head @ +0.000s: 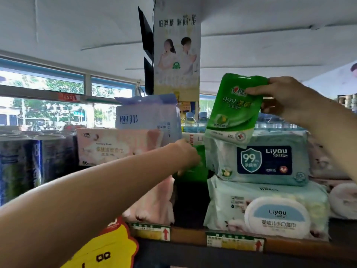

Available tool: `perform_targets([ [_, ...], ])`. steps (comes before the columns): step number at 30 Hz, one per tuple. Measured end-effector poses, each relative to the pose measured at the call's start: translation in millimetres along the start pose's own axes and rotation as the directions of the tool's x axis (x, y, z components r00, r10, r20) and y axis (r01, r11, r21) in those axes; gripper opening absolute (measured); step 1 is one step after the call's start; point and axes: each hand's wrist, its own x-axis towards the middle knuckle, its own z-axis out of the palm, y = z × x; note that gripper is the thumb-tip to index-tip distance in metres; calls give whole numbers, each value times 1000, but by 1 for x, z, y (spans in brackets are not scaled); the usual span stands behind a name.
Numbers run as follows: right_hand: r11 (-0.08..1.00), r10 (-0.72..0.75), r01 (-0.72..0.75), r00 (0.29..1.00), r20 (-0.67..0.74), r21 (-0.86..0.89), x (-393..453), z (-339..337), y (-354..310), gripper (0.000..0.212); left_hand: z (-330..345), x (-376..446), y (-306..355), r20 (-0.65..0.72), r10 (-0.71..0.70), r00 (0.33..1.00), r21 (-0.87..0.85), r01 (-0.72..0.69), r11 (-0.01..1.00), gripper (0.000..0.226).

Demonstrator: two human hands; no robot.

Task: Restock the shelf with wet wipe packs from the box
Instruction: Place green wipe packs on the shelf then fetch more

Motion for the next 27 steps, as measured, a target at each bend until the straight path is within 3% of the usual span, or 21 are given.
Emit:
perform_targets([
  [3,994,69,-61,994,-85,85,7,2,6,12,-1,12,-20,-23,-195,980,-315,179,932,34],
  [5,978,117,-106,991,-56,178,14,5,9,7,-5,18,-31,-54,-239,970,-453,189,871,31],
  [6,967,140,-129,989,-35,221,18,7,10,6,-6,23,-37,-27,-283,959,-587,214,781,30],
  [8,945,189,-185,982,9,268,28,9,8,7,-1,36,-47,-11,-324,946,-694,226,684,29],
  [11,945,249,-253,967,47,209,45,14,7,6,7,47,-51,-22,-312,950,-694,211,688,26],
  [15,963,266,-268,959,99,2,69,29,9,8,16,60,-54,-60,-354,933,-705,211,677,28],
  [18,955,293,-274,931,217,-111,82,46,6,9,28,67,-56,-26,-364,931,-768,214,603,27],
  [23,964,212,-167,953,218,-208,104,61,8,7,34,72,-52,-15,-267,964,-789,152,595,36],
  [27,913,307,-210,919,249,-350,114,59,21,7,35,63,-59,117,-97,988,-865,150,480,42],
])
